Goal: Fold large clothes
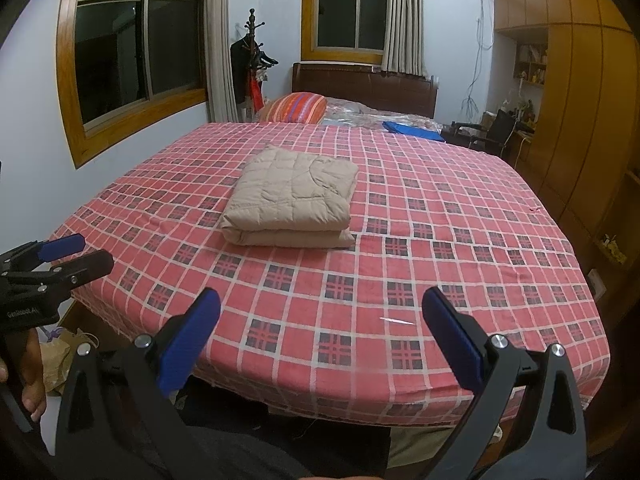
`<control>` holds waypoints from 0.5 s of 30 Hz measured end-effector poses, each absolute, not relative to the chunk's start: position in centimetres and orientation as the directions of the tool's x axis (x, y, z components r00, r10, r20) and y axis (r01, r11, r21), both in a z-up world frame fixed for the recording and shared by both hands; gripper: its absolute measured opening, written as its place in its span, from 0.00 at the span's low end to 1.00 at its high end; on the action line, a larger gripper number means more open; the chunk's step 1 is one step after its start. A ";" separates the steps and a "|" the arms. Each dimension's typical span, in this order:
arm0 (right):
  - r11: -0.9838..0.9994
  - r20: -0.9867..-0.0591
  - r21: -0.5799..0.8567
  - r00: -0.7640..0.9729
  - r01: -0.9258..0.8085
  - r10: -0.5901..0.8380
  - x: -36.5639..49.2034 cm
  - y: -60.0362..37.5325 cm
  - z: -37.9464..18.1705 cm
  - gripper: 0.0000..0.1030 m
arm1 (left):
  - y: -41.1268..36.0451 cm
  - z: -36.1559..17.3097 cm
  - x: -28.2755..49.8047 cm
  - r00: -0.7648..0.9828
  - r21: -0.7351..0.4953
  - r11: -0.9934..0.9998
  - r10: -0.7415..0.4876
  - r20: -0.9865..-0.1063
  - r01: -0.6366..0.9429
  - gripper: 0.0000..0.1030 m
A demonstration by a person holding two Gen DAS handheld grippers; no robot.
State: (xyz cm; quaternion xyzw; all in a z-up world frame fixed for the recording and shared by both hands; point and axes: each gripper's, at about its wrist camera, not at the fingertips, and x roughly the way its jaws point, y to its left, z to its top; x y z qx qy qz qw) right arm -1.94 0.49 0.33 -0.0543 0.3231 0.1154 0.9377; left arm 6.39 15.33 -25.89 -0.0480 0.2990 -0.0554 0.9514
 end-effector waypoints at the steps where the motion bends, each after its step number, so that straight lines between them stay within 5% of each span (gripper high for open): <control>1: 0.967 -0.619 -0.028 0.764 -0.254 0.183 -1.9 0.5 0.3 0.97 | 15.4 -25.9 6.4 0.815 -0.124 0.989 -0.134 -0.563 0.076 0.88; 15: 0.967 -0.616 -0.028 0.766 -0.252 0.182 -2.0 0.4 0.1 0.97 | 15.2 -25.8 6.2 0.818 -0.121 0.990 -0.132 -0.560 0.077 0.88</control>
